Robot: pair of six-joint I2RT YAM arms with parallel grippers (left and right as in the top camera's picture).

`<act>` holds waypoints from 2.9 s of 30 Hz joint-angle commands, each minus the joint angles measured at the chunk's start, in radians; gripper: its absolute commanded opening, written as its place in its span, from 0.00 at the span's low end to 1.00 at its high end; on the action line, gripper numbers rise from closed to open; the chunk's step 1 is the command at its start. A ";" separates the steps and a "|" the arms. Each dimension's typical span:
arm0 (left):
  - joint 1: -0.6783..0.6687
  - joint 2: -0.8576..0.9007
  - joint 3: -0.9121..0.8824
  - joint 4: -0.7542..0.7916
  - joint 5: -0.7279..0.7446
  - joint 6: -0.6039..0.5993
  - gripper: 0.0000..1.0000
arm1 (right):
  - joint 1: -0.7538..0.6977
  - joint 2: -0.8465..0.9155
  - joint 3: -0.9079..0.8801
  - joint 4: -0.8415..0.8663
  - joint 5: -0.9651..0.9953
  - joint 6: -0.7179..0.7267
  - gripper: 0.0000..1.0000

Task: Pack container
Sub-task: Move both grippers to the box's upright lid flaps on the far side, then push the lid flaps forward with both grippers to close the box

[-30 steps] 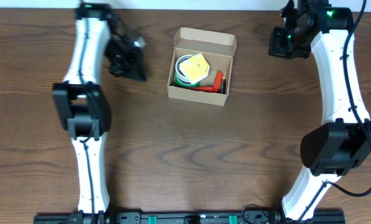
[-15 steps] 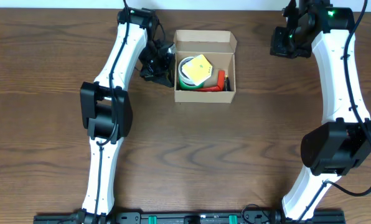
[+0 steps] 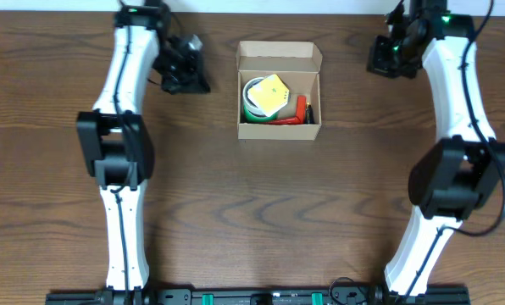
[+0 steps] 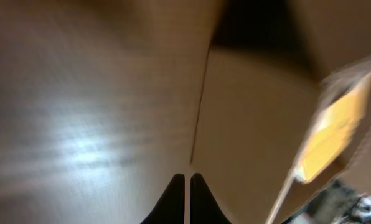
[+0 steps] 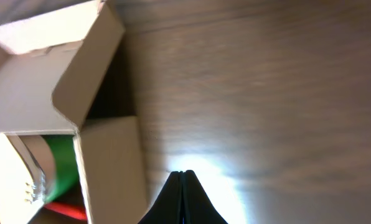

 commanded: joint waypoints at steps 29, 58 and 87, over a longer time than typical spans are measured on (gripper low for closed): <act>-0.006 0.267 0.002 0.523 0.579 -0.402 0.06 | -0.064 0.352 0.005 0.361 -0.767 0.309 0.01; -0.026 0.267 0.002 0.785 0.566 -0.590 0.06 | 0.006 0.487 0.005 0.934 -1.042 0.546 0.01; -0.071 -0.052 0.003 0.548 0.337 -0.314 0.06 | 0.051 0.486 0.026 2.322 -1.278 1.834 0.02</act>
